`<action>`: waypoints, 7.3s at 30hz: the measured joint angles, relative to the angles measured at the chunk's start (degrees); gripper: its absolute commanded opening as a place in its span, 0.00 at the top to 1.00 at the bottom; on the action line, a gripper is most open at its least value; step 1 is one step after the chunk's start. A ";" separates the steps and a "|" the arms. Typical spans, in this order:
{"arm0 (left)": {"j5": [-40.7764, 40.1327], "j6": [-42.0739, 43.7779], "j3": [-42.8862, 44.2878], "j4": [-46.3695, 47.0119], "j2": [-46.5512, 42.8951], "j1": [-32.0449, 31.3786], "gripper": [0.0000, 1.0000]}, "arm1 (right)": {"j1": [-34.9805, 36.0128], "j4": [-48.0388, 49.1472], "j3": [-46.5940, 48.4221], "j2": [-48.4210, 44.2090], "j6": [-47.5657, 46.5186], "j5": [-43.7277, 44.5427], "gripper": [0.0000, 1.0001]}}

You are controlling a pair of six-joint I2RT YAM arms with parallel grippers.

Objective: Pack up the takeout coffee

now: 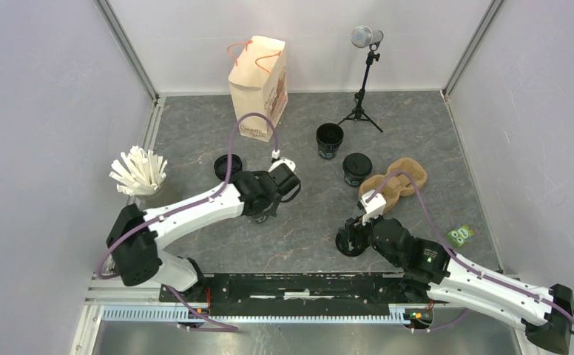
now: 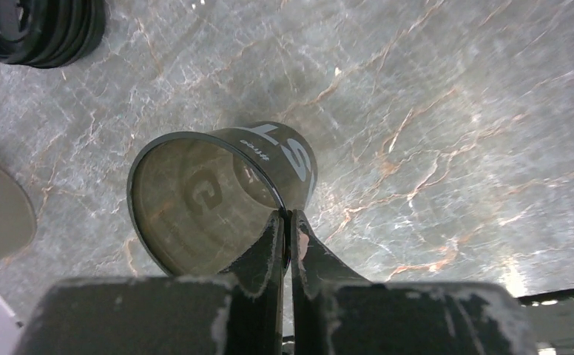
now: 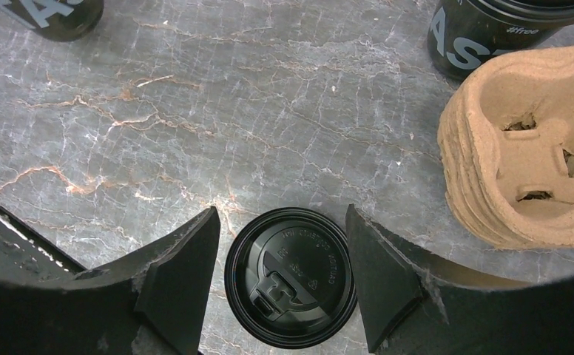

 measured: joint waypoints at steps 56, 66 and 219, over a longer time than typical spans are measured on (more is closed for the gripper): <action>-0.81 7.50 -16.92 6.58 -43.30 -4.35 0.00 | 9.51 2.29 3.63 27.63 9.64 -0.94 0.67; 0.15 8.72 -17.25 8.70 -45.75 -4.35 0.01 | 10.12 2.27 4.15 30.86 9.33 1.29 0.98; 21.59 29.68 -2.73 -0.17 -12.72 15.85 0.08 | 10.36 29.83 -8.57 -15.47 18.80 6.43 0.02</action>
